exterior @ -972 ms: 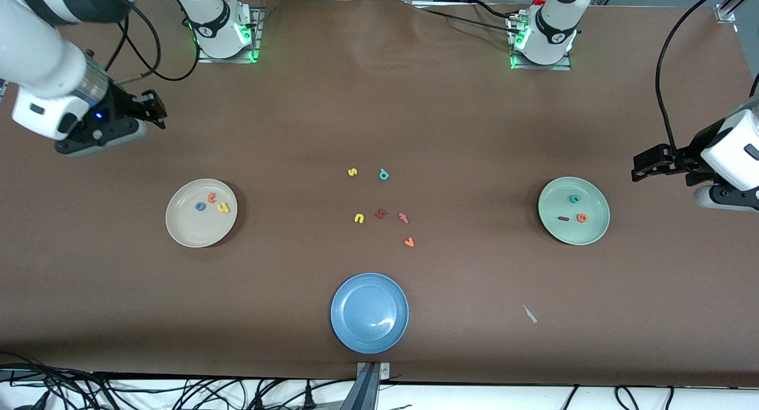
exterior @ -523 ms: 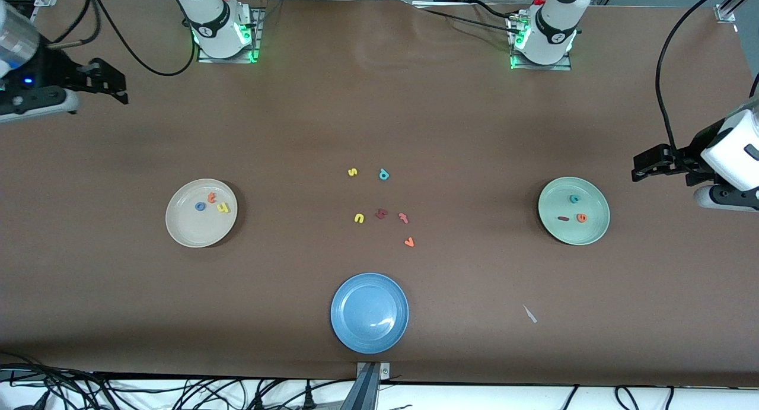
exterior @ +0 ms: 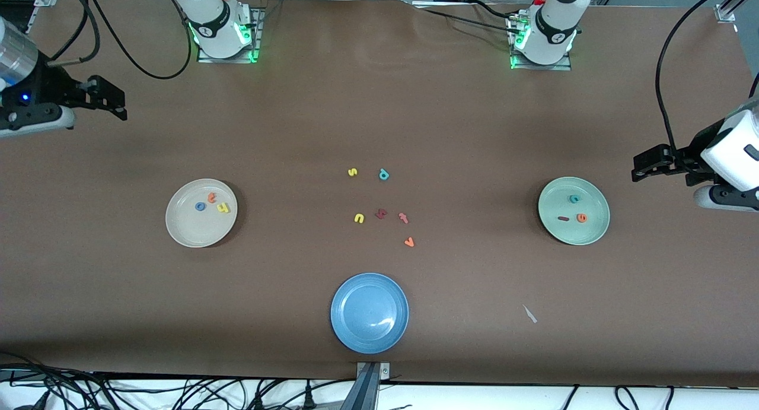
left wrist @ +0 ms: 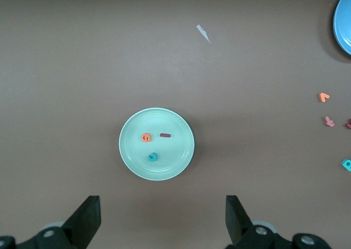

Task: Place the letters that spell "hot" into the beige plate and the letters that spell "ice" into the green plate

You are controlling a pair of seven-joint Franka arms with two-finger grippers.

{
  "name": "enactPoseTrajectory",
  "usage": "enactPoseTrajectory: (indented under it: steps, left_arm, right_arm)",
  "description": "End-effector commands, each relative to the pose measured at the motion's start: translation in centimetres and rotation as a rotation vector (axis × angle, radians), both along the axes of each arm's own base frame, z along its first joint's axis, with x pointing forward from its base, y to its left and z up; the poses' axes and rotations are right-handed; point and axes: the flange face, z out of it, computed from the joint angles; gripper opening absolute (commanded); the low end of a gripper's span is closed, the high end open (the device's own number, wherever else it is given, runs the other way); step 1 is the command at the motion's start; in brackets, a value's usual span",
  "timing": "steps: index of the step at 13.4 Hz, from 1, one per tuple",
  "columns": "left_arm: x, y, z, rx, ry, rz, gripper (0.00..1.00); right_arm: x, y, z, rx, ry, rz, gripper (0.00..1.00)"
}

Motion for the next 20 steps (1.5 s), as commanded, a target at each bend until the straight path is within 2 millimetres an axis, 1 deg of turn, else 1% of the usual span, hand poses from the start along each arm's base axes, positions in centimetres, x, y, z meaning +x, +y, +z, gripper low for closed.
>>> enactPoseTrajectory:
  steps: [1,4,7,10,15,17,18,19,20]
  left_arm:
    - [-0.3,0.3,0.1,-0.025,0.008,-0.012,1.0]
    - [-0.3,0.3,0.1,-0.023,0.006,-0.012,1.0]
    - [-0.3,0.3,0.1,-0.023,0.008,-0.012,1.0]
    - [-0.3,0.4,0.1,-0.024,0.008,-0.011,1.0]
    - [-0.3,0.6,0.1,-0.029,0.008,-0.006,1.0]
    - [-0.3,0.6,0.1,-0.029,0.008,-0.006,1.0]
    - [-0.3,0.6,0.1,-0.029,0.008,-0.006,1.0]
    - [-0.3,0.6,0.1,-0.031,0.008,-0.006,1.0]
    - [-0.3,0.6,0.1,-0.031,0.008,-0.006,1.0]
  right_arm:
    - [1.7,0.2,0.6,0.006,-0.006,-0.004,1.0]
    - [1.7,-0.7,0.5,0.009,-0.002,-0.001,1.0]
    - [1.7,-0.2,0.4,0.004,-0.002,-0.004,1.0]
    - [1.7,0.0,0.6,0.006,-0.006,-0.001,1.0]
    - [1.7,-1.0,0.9,0.008,-0.009,-0.012,1.0]
    - [1.3,-1.1,1.2,0.005,0.005,-0.017,1.0]
    - [1.3,-1.4,1.3,0.007,0.005,-0.022,1.0]
    - [1.3,-2.2,1.2,0.01,0.006,-0.037,1.0]
    - [1.3,-2.3,1.3,0.012,0.005,-0.039,1.0]
